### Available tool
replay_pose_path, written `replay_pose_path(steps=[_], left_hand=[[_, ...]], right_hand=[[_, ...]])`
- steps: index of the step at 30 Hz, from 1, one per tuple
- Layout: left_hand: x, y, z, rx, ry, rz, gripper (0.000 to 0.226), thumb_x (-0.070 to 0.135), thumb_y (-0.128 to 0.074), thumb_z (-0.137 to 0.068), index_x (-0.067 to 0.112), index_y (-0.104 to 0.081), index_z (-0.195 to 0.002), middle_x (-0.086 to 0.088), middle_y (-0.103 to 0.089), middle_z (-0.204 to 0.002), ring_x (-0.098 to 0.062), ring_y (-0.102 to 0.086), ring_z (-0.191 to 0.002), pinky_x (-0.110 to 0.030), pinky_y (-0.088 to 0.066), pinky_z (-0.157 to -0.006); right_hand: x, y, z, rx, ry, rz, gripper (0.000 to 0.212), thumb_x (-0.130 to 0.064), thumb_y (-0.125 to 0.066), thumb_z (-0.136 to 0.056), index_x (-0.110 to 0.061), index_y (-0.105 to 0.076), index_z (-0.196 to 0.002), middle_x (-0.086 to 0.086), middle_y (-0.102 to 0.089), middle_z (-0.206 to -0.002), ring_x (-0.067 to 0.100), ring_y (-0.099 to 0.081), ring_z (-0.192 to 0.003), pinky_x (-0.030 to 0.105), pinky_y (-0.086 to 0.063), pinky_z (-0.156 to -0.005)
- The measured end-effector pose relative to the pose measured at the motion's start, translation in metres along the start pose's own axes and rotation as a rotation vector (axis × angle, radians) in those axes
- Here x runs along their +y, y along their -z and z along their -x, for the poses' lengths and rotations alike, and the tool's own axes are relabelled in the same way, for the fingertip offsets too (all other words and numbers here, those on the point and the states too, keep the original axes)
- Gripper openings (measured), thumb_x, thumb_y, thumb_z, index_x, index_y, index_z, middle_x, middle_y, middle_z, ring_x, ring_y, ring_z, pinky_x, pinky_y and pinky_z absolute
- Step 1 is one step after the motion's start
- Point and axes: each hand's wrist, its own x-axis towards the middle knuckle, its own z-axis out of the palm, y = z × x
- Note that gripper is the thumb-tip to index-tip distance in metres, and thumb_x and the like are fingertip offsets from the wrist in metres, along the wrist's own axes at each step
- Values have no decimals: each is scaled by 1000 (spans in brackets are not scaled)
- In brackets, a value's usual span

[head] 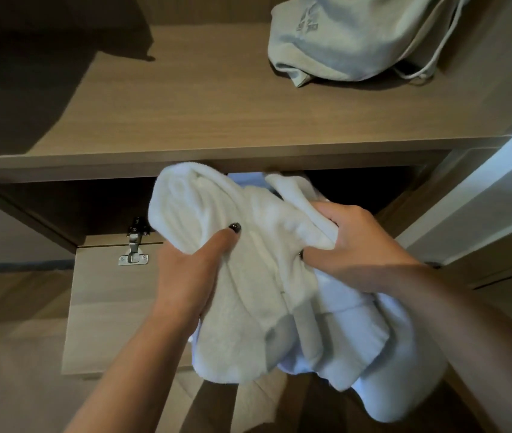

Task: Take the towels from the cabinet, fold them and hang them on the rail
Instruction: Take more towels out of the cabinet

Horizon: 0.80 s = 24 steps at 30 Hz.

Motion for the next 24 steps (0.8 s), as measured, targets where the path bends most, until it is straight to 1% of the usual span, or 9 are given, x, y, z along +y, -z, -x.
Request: replay_pose_path(steps=[3,8,10,12,14,16,19,22,24], left_hand=[[26,3,24,11,78,-34,32,25,-81,-76,34,-65,-102,13,-74,-93,-9,-71,-89,-41,-57,-83],[94,10,65,20,189,-60,27,26,-82,-76,35,-63,-94,13,-73,-88,-8,-70,-86,-32,-55,-72],[133,15,85,22,218,-93,23,27,-81,-77,34,-62,-88,15,-71,-81,-2,-68,-77,-24,-50,-63],[176,21,103,16,219,-127,22,25,-82,-77,32,-62,-82,15,-69,-76,-2,-66,-73,-23,-47,-61],[219,29,120,8,198,-161,26,22,-82,-77,33,-59,-81,16,-66,-81,-2,-63,-78,-23,-45,-62],[258,38,138,-12,183,-186,27,23,-82,-77,35,-59,-86,16,-65,-88,-3,-61,-84,-24,-46,-65],[321,51,164,-35,180,-189,33,25,-83,-76,32,-61,-99,15,-66,-96,-6,-62,-90,-31,-49,-75],[381,66,182,-59,134,-205,31,26,-82,-76,38,-58,-92,18,-65,-95,-5,-62,-90,-31,-49,-77],[416,75,189,-76,95,-220,31,26,-82,-76,39,-58,-90,17,-66,-95,-6,-63,-91,-31,-50,-77]], right_hand=[[-27,19,13,-81,-58,76,30,-14,-69,-75,-31,-66,-100,-8,-66,-85,10,-60,-80,31,-51,-67],[-83,64,39,-129,-151,44,37,-16,-73,-78,-27,-66,-113,-8,-70,-93,7,-64,-86,36,-55,-78],[-112,84,51,-150,-174,57,39,-18,-73,-80,-29,-64,-116,-11,-67,-101,0,-61,-89,22,-52,-76],[-145,104,63,-178,-201,67,51,-22,-73,-83,-34,-58,-130,-16,-63,-107,-4,-57,-92,10,-43,-69],[-181,124,74,-197,-219,63,58,-24,-73,-83,-35,-53,-137,-19,-60,-112,-1,-56,-98,11,-40,-73],[-216,146,85,-189,-206,48,59,-21,-73,-81,-34,-55,-135,-18,-63,-116,2,-58,-106,19,-45,-81],[-279,179,101,-159,-187,45,57,-18,-74,-78,-31,-60,-132,-16,-66,-114,0,-61,-103,25,-50,-88],[-339,209,113,-106,-176,25,48,-11,-74,-79,-25,-65,-124,-13,-69,-105,1,-62,-95,20,-49,-82],[-374,225,119,-73,-167,21,46,-10,-74,-79,-25,-66,-121,-19,-68,-103,0,-61,-94,14,-46,-78]])
